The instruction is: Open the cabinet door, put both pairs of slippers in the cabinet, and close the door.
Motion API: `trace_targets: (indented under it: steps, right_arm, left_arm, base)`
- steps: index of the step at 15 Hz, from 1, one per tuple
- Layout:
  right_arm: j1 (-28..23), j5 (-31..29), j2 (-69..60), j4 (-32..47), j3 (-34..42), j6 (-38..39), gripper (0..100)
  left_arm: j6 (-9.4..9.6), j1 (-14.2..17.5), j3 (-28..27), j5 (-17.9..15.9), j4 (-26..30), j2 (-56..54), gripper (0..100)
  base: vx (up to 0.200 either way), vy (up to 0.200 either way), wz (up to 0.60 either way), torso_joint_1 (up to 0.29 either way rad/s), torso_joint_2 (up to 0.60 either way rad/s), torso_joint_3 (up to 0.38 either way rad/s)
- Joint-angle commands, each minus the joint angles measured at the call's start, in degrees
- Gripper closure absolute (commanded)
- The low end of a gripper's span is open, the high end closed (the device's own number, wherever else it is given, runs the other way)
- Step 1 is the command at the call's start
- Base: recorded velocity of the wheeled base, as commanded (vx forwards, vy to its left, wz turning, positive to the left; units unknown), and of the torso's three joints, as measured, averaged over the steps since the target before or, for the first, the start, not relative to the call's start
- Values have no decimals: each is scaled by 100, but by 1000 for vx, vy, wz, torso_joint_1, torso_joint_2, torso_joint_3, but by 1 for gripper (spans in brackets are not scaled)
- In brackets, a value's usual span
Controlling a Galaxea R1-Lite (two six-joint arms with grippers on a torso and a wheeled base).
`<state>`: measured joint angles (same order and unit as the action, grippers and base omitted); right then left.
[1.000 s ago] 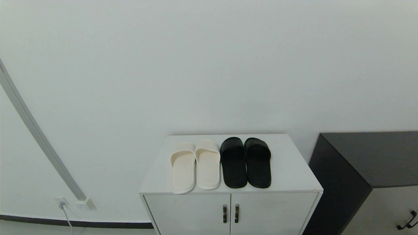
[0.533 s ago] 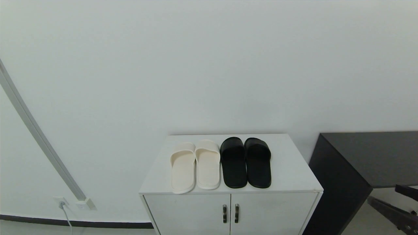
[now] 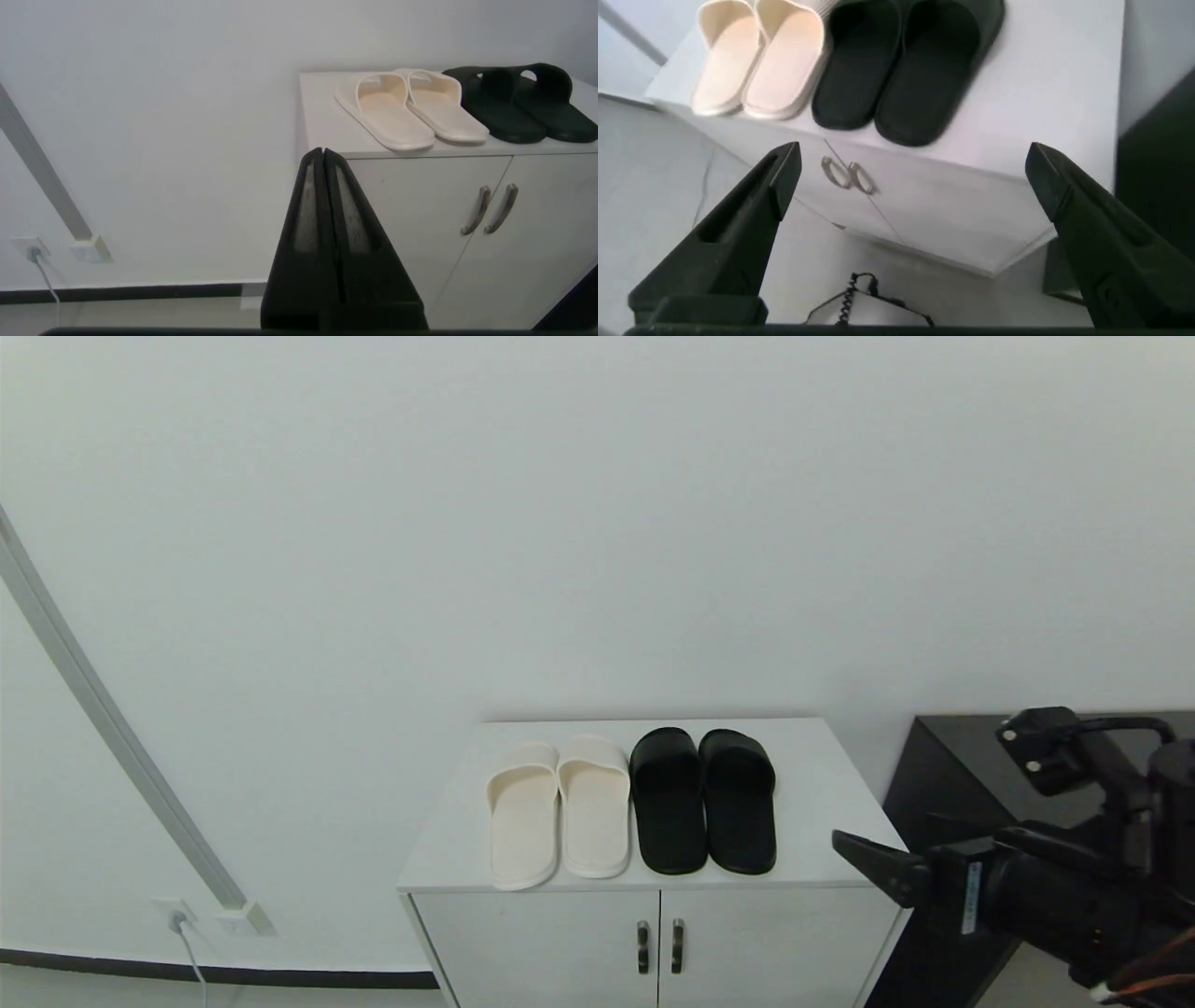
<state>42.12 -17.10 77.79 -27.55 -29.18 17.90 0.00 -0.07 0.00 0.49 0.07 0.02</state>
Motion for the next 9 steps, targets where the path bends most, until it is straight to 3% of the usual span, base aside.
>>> trace_targets:
  steps: [1, 9]
  right_arm:
    - [376, -452, 1133, -268, -421, 206, 0]
    - [438, -1858, 3770, -1472, -1766, 276, 0]
  left_arm:
    - [0, -1, 0, 4, 1, 6, 100]
    - [-9, -1, 0, -5, -7, 6, 100]
  base:
    - [0, 0, 0, 0, 0, 0]
    - [0, 0, 0, 0, 0, 0]
